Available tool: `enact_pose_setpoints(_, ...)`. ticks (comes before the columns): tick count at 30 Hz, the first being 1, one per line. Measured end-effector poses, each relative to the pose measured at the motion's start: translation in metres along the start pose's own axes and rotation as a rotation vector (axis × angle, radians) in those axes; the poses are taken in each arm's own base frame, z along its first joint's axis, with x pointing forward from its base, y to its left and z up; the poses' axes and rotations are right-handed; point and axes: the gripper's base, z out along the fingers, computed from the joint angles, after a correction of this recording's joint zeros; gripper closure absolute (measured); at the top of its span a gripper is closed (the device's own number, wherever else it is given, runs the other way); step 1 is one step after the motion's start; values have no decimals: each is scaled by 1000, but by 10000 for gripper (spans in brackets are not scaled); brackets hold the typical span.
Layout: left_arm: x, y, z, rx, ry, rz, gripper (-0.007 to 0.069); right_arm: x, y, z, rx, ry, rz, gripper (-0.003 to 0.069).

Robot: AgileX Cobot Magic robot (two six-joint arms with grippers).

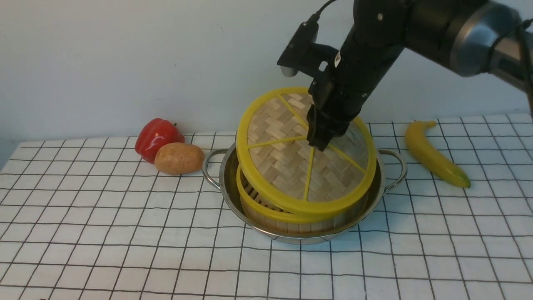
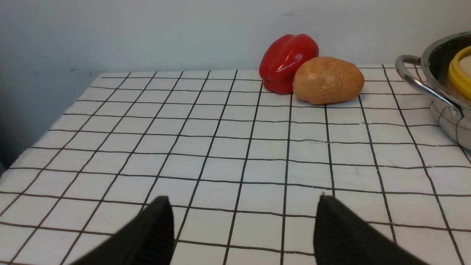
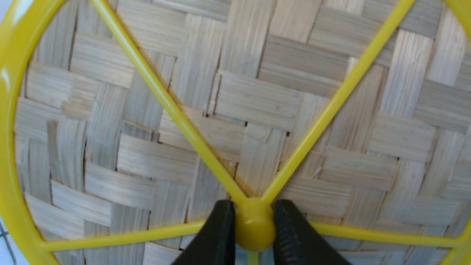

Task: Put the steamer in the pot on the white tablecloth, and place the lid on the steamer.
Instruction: 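Place the bamboo steamer lid onto the steamer basket in the pot with the right gripper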

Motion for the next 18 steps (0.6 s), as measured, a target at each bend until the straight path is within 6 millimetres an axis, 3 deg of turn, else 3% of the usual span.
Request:
enact_pose_setpoints(6, 0, 0, 0, 0, 0, 0, 151, 2, -1, 16, -17, 28, -37, 512)
enact_pose_setpoints(18, 0, 0, 0, 0, 0, 0, 151, 0, -2, 17, -1, 4, -125, 512)
